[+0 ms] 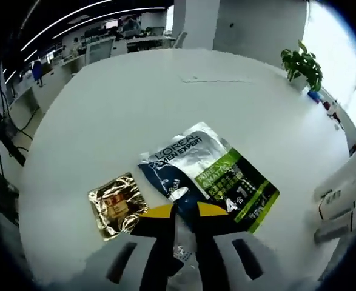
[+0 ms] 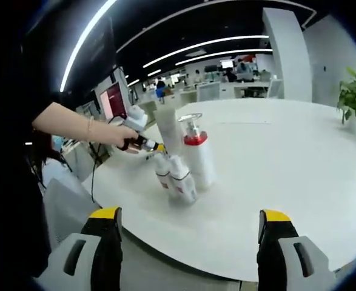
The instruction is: Arrange the skincare products in the storage area until every visible bottle or jar stands upright without overlapping.
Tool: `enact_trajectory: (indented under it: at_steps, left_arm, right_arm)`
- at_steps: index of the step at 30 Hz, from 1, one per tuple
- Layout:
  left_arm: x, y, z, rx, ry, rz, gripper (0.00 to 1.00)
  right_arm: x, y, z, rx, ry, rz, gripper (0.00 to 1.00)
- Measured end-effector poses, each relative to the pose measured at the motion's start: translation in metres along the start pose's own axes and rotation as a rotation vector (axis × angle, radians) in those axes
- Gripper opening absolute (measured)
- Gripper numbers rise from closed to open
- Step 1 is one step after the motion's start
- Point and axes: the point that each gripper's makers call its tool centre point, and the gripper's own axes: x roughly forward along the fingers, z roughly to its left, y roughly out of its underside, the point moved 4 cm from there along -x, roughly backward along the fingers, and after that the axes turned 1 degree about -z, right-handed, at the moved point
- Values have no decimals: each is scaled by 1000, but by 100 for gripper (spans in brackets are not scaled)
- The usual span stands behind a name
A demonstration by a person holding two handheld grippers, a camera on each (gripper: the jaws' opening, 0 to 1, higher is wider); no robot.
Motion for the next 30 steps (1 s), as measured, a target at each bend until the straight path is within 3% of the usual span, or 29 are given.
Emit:
enact_trajectory:
  at_steps: [1,9,12,15,18,19,25,28,30]
  left_arm:
    - [2,-3,4,15,-19,-8,2]
    - [9,2,7,-104,31,17,1]
    - [6,2,5,-201,40,13,1]
    - [-2,-2,3,-224,56,-9,1]
    - [-11,-10,4,-328,93,-46,1]
    - [-21,-13,-4,-351,113,-62,1]
    - [-45,-16,-11,-366,151,-98,1]
    - [-46,-17,-11,-384,164,-107,1]
    - [-58,-10,-18,-374,166,-111,1]
  right_arm:
    - [0,0,0,0,1,1,96]
    - [0,0,-1,0,7,0,96]
    - [0,0,-1,-3,8,-1,96]
    - [0,0,-1,-7,7,-1,96]
    - [0,0,-1,-10,4,-2,96]
    - [0,0,-1,-11,3,-3,96]
    - [-1,-2,0,-12,1,-14,95]
    - [0,0,0,-22,-5,-11,95]
    - [0,0,-1,-26,-5,-12,95]
